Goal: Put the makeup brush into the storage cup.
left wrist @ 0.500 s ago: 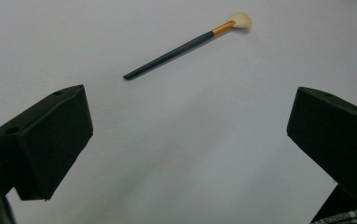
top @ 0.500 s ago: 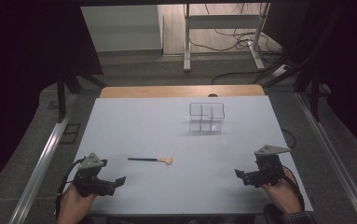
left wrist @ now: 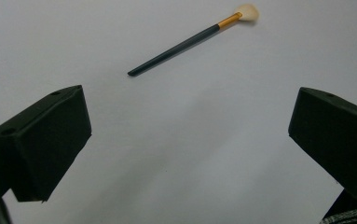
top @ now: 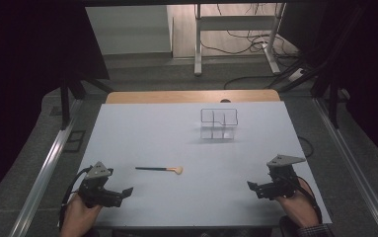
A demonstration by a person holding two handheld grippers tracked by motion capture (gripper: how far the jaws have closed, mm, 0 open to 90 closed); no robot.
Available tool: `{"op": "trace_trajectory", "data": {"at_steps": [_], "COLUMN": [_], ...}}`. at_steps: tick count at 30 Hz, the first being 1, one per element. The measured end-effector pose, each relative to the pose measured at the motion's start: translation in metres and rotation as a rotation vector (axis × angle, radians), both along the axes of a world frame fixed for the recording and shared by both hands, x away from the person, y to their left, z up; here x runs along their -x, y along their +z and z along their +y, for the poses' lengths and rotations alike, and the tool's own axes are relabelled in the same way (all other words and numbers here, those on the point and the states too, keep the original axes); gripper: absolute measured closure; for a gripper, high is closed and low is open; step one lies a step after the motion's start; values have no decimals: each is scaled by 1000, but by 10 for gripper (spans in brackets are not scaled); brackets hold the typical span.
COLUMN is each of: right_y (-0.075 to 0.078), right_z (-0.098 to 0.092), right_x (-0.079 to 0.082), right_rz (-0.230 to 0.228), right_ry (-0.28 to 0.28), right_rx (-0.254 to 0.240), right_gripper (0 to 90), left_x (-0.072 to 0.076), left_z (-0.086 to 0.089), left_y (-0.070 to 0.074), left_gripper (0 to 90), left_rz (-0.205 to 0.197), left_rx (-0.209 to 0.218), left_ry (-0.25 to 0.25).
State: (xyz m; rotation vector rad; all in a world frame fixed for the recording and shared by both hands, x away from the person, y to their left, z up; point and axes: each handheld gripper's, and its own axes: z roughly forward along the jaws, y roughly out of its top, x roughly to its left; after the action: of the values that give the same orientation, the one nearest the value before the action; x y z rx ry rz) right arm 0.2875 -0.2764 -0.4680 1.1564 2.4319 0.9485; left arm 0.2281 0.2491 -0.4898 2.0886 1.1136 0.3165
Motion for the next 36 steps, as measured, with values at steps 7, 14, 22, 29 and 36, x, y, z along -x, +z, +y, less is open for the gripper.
{"op": "trace_trajectory", "data": {"at_steps": [7, 14, 22, 29, 36], "right_y": [-1, -1, -1, -1, -2], "right_z": [1, 1, 0, -1, -1], "right_x": [-1, -2, -3, -2, -2], "right_rz": [8, 9, 17, 22, 24], "right_ry": [18, 24, 17, 11, 7], "right_rx": [-2, -1, -7, -9, -5], "right_gripper": [20, 21, 24, 24, 24], "left_x": [0, -2, -4, -9, -15], "left_z": [0, 1, -7, -7, -5], "left_y": [0, -1, 1, 1, -1], "left_gripper": [0, 0, 0, 0, 0], "left_rz": [12, 35, 56, 45, 20], "left_rx": [36, 38, -45, -57, -42], "left_ry": [-3, 6, 15, 17, 3]}}
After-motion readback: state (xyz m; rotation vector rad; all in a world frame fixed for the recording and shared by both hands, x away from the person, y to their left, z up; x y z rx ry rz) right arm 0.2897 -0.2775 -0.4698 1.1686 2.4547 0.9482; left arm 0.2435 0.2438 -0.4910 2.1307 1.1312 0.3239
